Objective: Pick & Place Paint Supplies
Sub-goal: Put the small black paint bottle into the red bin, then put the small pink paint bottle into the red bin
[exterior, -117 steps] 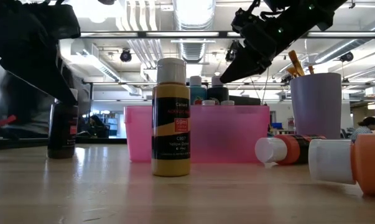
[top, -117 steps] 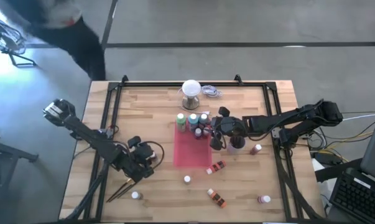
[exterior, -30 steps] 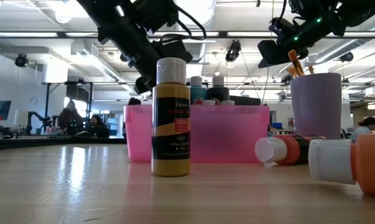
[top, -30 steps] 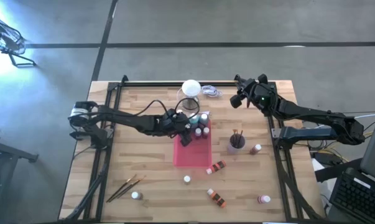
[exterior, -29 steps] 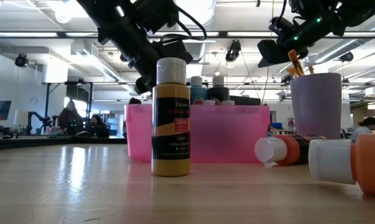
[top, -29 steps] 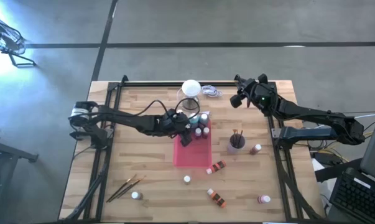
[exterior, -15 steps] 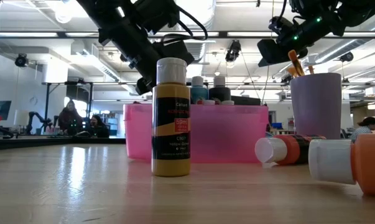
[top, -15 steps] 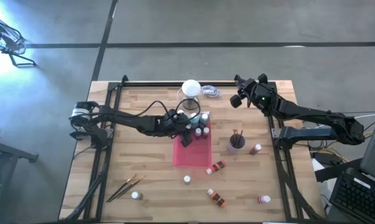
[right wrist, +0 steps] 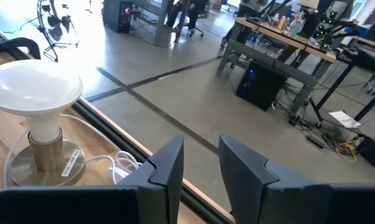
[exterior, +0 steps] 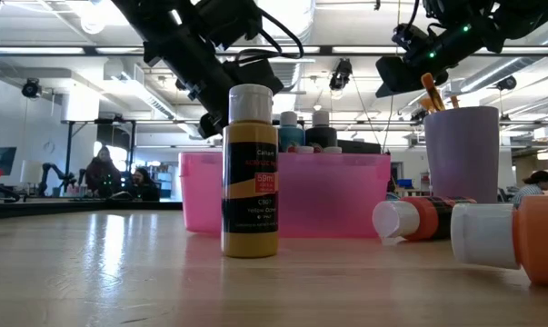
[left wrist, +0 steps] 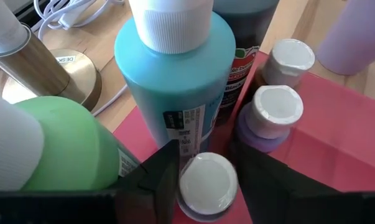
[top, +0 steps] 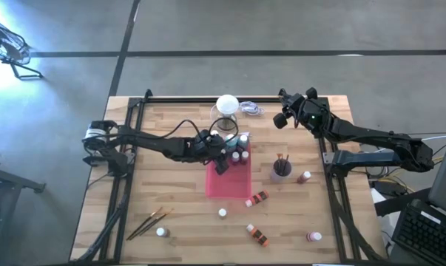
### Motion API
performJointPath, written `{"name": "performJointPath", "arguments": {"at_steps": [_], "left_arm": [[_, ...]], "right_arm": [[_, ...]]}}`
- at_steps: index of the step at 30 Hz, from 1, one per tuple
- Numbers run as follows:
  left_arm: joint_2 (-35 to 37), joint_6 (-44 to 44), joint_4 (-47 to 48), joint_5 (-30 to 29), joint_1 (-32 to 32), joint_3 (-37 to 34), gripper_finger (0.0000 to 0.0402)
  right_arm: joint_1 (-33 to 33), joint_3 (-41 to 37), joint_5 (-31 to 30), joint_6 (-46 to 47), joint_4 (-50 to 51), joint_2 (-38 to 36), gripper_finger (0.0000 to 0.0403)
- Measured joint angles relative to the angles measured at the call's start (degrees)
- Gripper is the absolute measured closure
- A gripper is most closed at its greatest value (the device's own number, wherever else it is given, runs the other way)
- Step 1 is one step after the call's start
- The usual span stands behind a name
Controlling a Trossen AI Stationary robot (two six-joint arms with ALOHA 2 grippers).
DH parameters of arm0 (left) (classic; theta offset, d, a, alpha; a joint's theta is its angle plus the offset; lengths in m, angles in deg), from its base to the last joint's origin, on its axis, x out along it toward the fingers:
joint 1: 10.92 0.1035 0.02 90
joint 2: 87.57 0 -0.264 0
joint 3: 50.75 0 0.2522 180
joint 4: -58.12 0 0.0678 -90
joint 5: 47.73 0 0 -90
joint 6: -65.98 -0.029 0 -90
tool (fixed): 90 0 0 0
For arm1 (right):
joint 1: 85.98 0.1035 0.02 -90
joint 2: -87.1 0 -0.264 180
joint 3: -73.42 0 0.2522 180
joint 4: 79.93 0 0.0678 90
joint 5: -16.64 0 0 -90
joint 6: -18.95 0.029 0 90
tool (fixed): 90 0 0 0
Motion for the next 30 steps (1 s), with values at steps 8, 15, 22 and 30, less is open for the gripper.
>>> {"name": "performJointPath", "arguments": {"at_steps": [8,15,22,30], "left_arm": [[0.6,0.0,2.1,0.9,0.0,0.9,0.0221],[6.4,-2.4,14.5,3.0,0.0,7.7,0.0222],[11.5,0.1,22.9,5.5,0.0,10.5,0.0223],[14.4,8.8,25.0,13.4,-4.8,9.9,0.0225]], "right_arm": [[0.0,0.0,0.0,0.0,0.0,0.0,0.0278],[0.0,0.0,0.0,0.0,0.3,0.0,0.0258],[0.0,0.0,0.0,0.0,0.4,0.0,0.0241],[0.2,0.4,1.9,-1.5,0.5,0.0,0.0230]]}}
